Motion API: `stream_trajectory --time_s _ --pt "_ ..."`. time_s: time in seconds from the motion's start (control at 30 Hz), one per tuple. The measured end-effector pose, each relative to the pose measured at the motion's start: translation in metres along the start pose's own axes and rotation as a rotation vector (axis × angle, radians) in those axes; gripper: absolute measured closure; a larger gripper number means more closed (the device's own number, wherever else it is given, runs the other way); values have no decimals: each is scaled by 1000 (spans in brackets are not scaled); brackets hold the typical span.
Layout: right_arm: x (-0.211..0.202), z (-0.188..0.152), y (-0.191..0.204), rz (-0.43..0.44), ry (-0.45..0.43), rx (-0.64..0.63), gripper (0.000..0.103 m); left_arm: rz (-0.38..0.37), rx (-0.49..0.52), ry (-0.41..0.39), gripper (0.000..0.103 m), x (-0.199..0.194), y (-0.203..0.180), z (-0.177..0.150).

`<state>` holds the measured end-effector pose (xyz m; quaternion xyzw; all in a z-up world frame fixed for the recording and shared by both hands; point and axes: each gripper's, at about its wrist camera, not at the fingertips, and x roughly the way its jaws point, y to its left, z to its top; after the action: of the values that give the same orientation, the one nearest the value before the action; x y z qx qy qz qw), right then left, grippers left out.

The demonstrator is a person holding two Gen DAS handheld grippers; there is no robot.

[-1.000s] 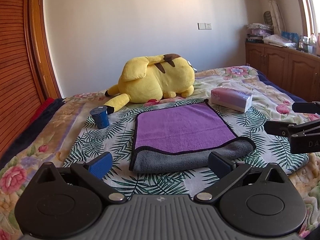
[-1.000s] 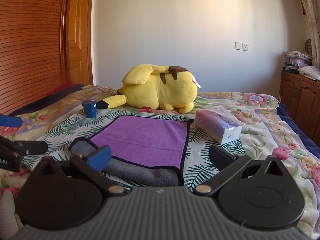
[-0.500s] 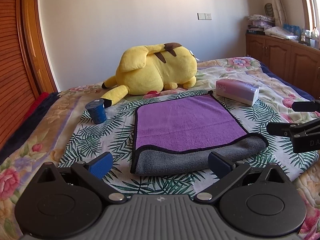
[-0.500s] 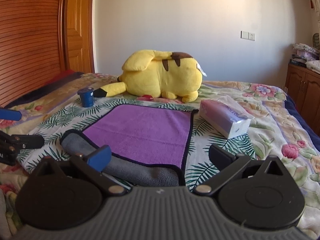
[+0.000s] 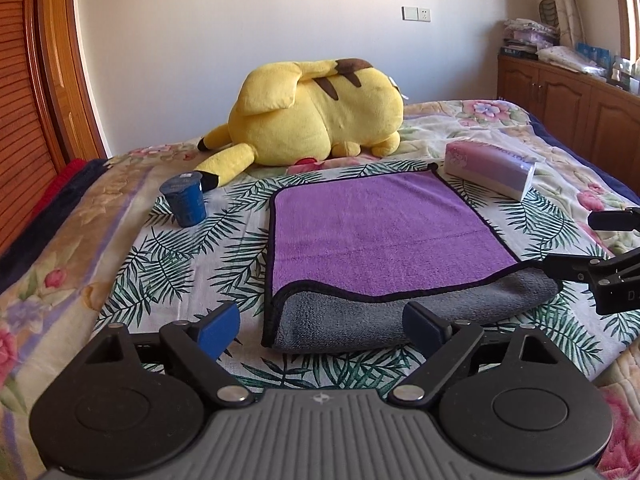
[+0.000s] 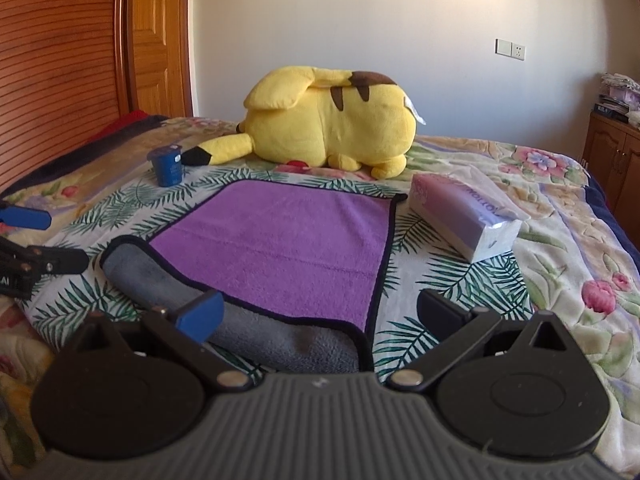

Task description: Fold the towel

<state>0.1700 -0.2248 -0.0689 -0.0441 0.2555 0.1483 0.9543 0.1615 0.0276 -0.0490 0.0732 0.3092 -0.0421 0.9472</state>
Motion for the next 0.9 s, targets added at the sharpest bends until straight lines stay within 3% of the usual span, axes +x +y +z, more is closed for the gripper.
stream_trajectory --time_s 0.47,0.73,0.83,0.9 --pt "23 -1 -14 -2 68 26 1 14 -8 54 42 33 14 1" --pt "33 -4 -16 10 109 17 1 0 -49 75 54 48 24 3" --pt "36 -5 -18 19 127 22 11 -6 -55 74 56 53 26 5" --pt "39 -6 -20 27 142 28 12 -8 -56 73 59 56 28 5"
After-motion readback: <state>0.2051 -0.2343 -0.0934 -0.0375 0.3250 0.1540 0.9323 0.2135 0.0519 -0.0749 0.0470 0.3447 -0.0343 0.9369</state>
